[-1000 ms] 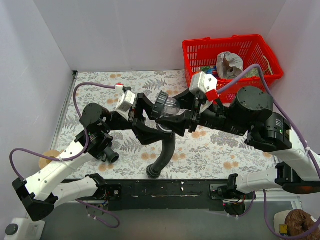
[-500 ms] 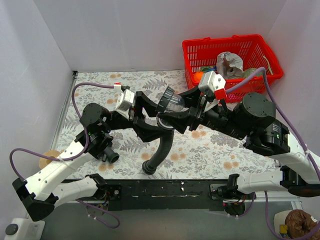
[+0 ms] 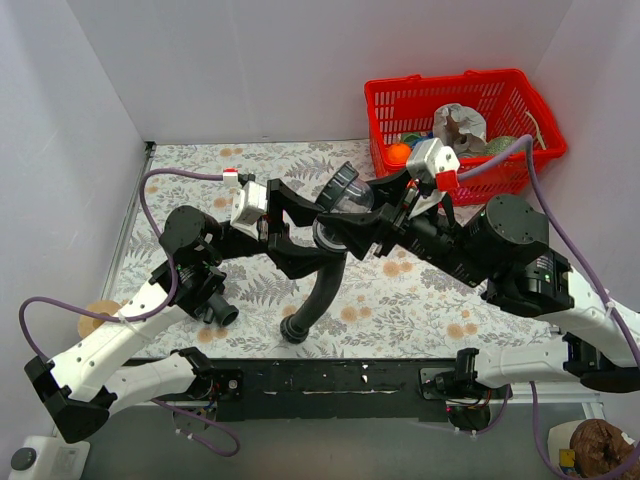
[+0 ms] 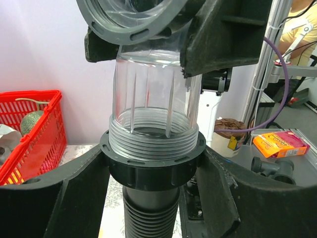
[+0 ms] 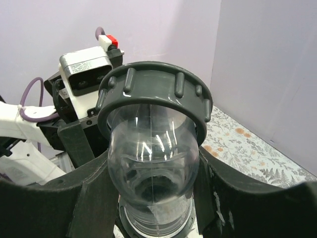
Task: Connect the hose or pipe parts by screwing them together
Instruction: Install the adaptor on the pipeline.
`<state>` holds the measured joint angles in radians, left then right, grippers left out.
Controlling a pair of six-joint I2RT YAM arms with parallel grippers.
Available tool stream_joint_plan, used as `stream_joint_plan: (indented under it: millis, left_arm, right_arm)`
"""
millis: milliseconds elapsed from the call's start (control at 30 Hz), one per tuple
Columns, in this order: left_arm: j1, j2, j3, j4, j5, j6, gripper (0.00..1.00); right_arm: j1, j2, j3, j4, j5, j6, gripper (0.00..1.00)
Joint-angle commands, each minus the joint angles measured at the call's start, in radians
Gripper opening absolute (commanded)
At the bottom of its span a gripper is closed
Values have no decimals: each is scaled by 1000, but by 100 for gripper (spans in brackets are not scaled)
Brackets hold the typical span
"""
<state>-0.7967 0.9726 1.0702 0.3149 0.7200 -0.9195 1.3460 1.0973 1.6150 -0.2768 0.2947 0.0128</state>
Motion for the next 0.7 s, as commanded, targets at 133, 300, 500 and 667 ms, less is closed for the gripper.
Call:
stream_joint_plan:
  millis: [133,300,500,667]
  left_arm:
    - [8,-34,82,260,-235,117,0]
    - [8,-25,91,253,-258,128,0]
    - [8,-12,97,254,-307,140,0]
    - [8,-12,96,266,-315,139,0]
  right_arm:
    - [84,116,-6,-297,116,111,1]
    - [142,165,60,-334,229,108,1]
    - [205,216,101,-371,371,119,1]
    - [208,223,92,-361,411,177,1]
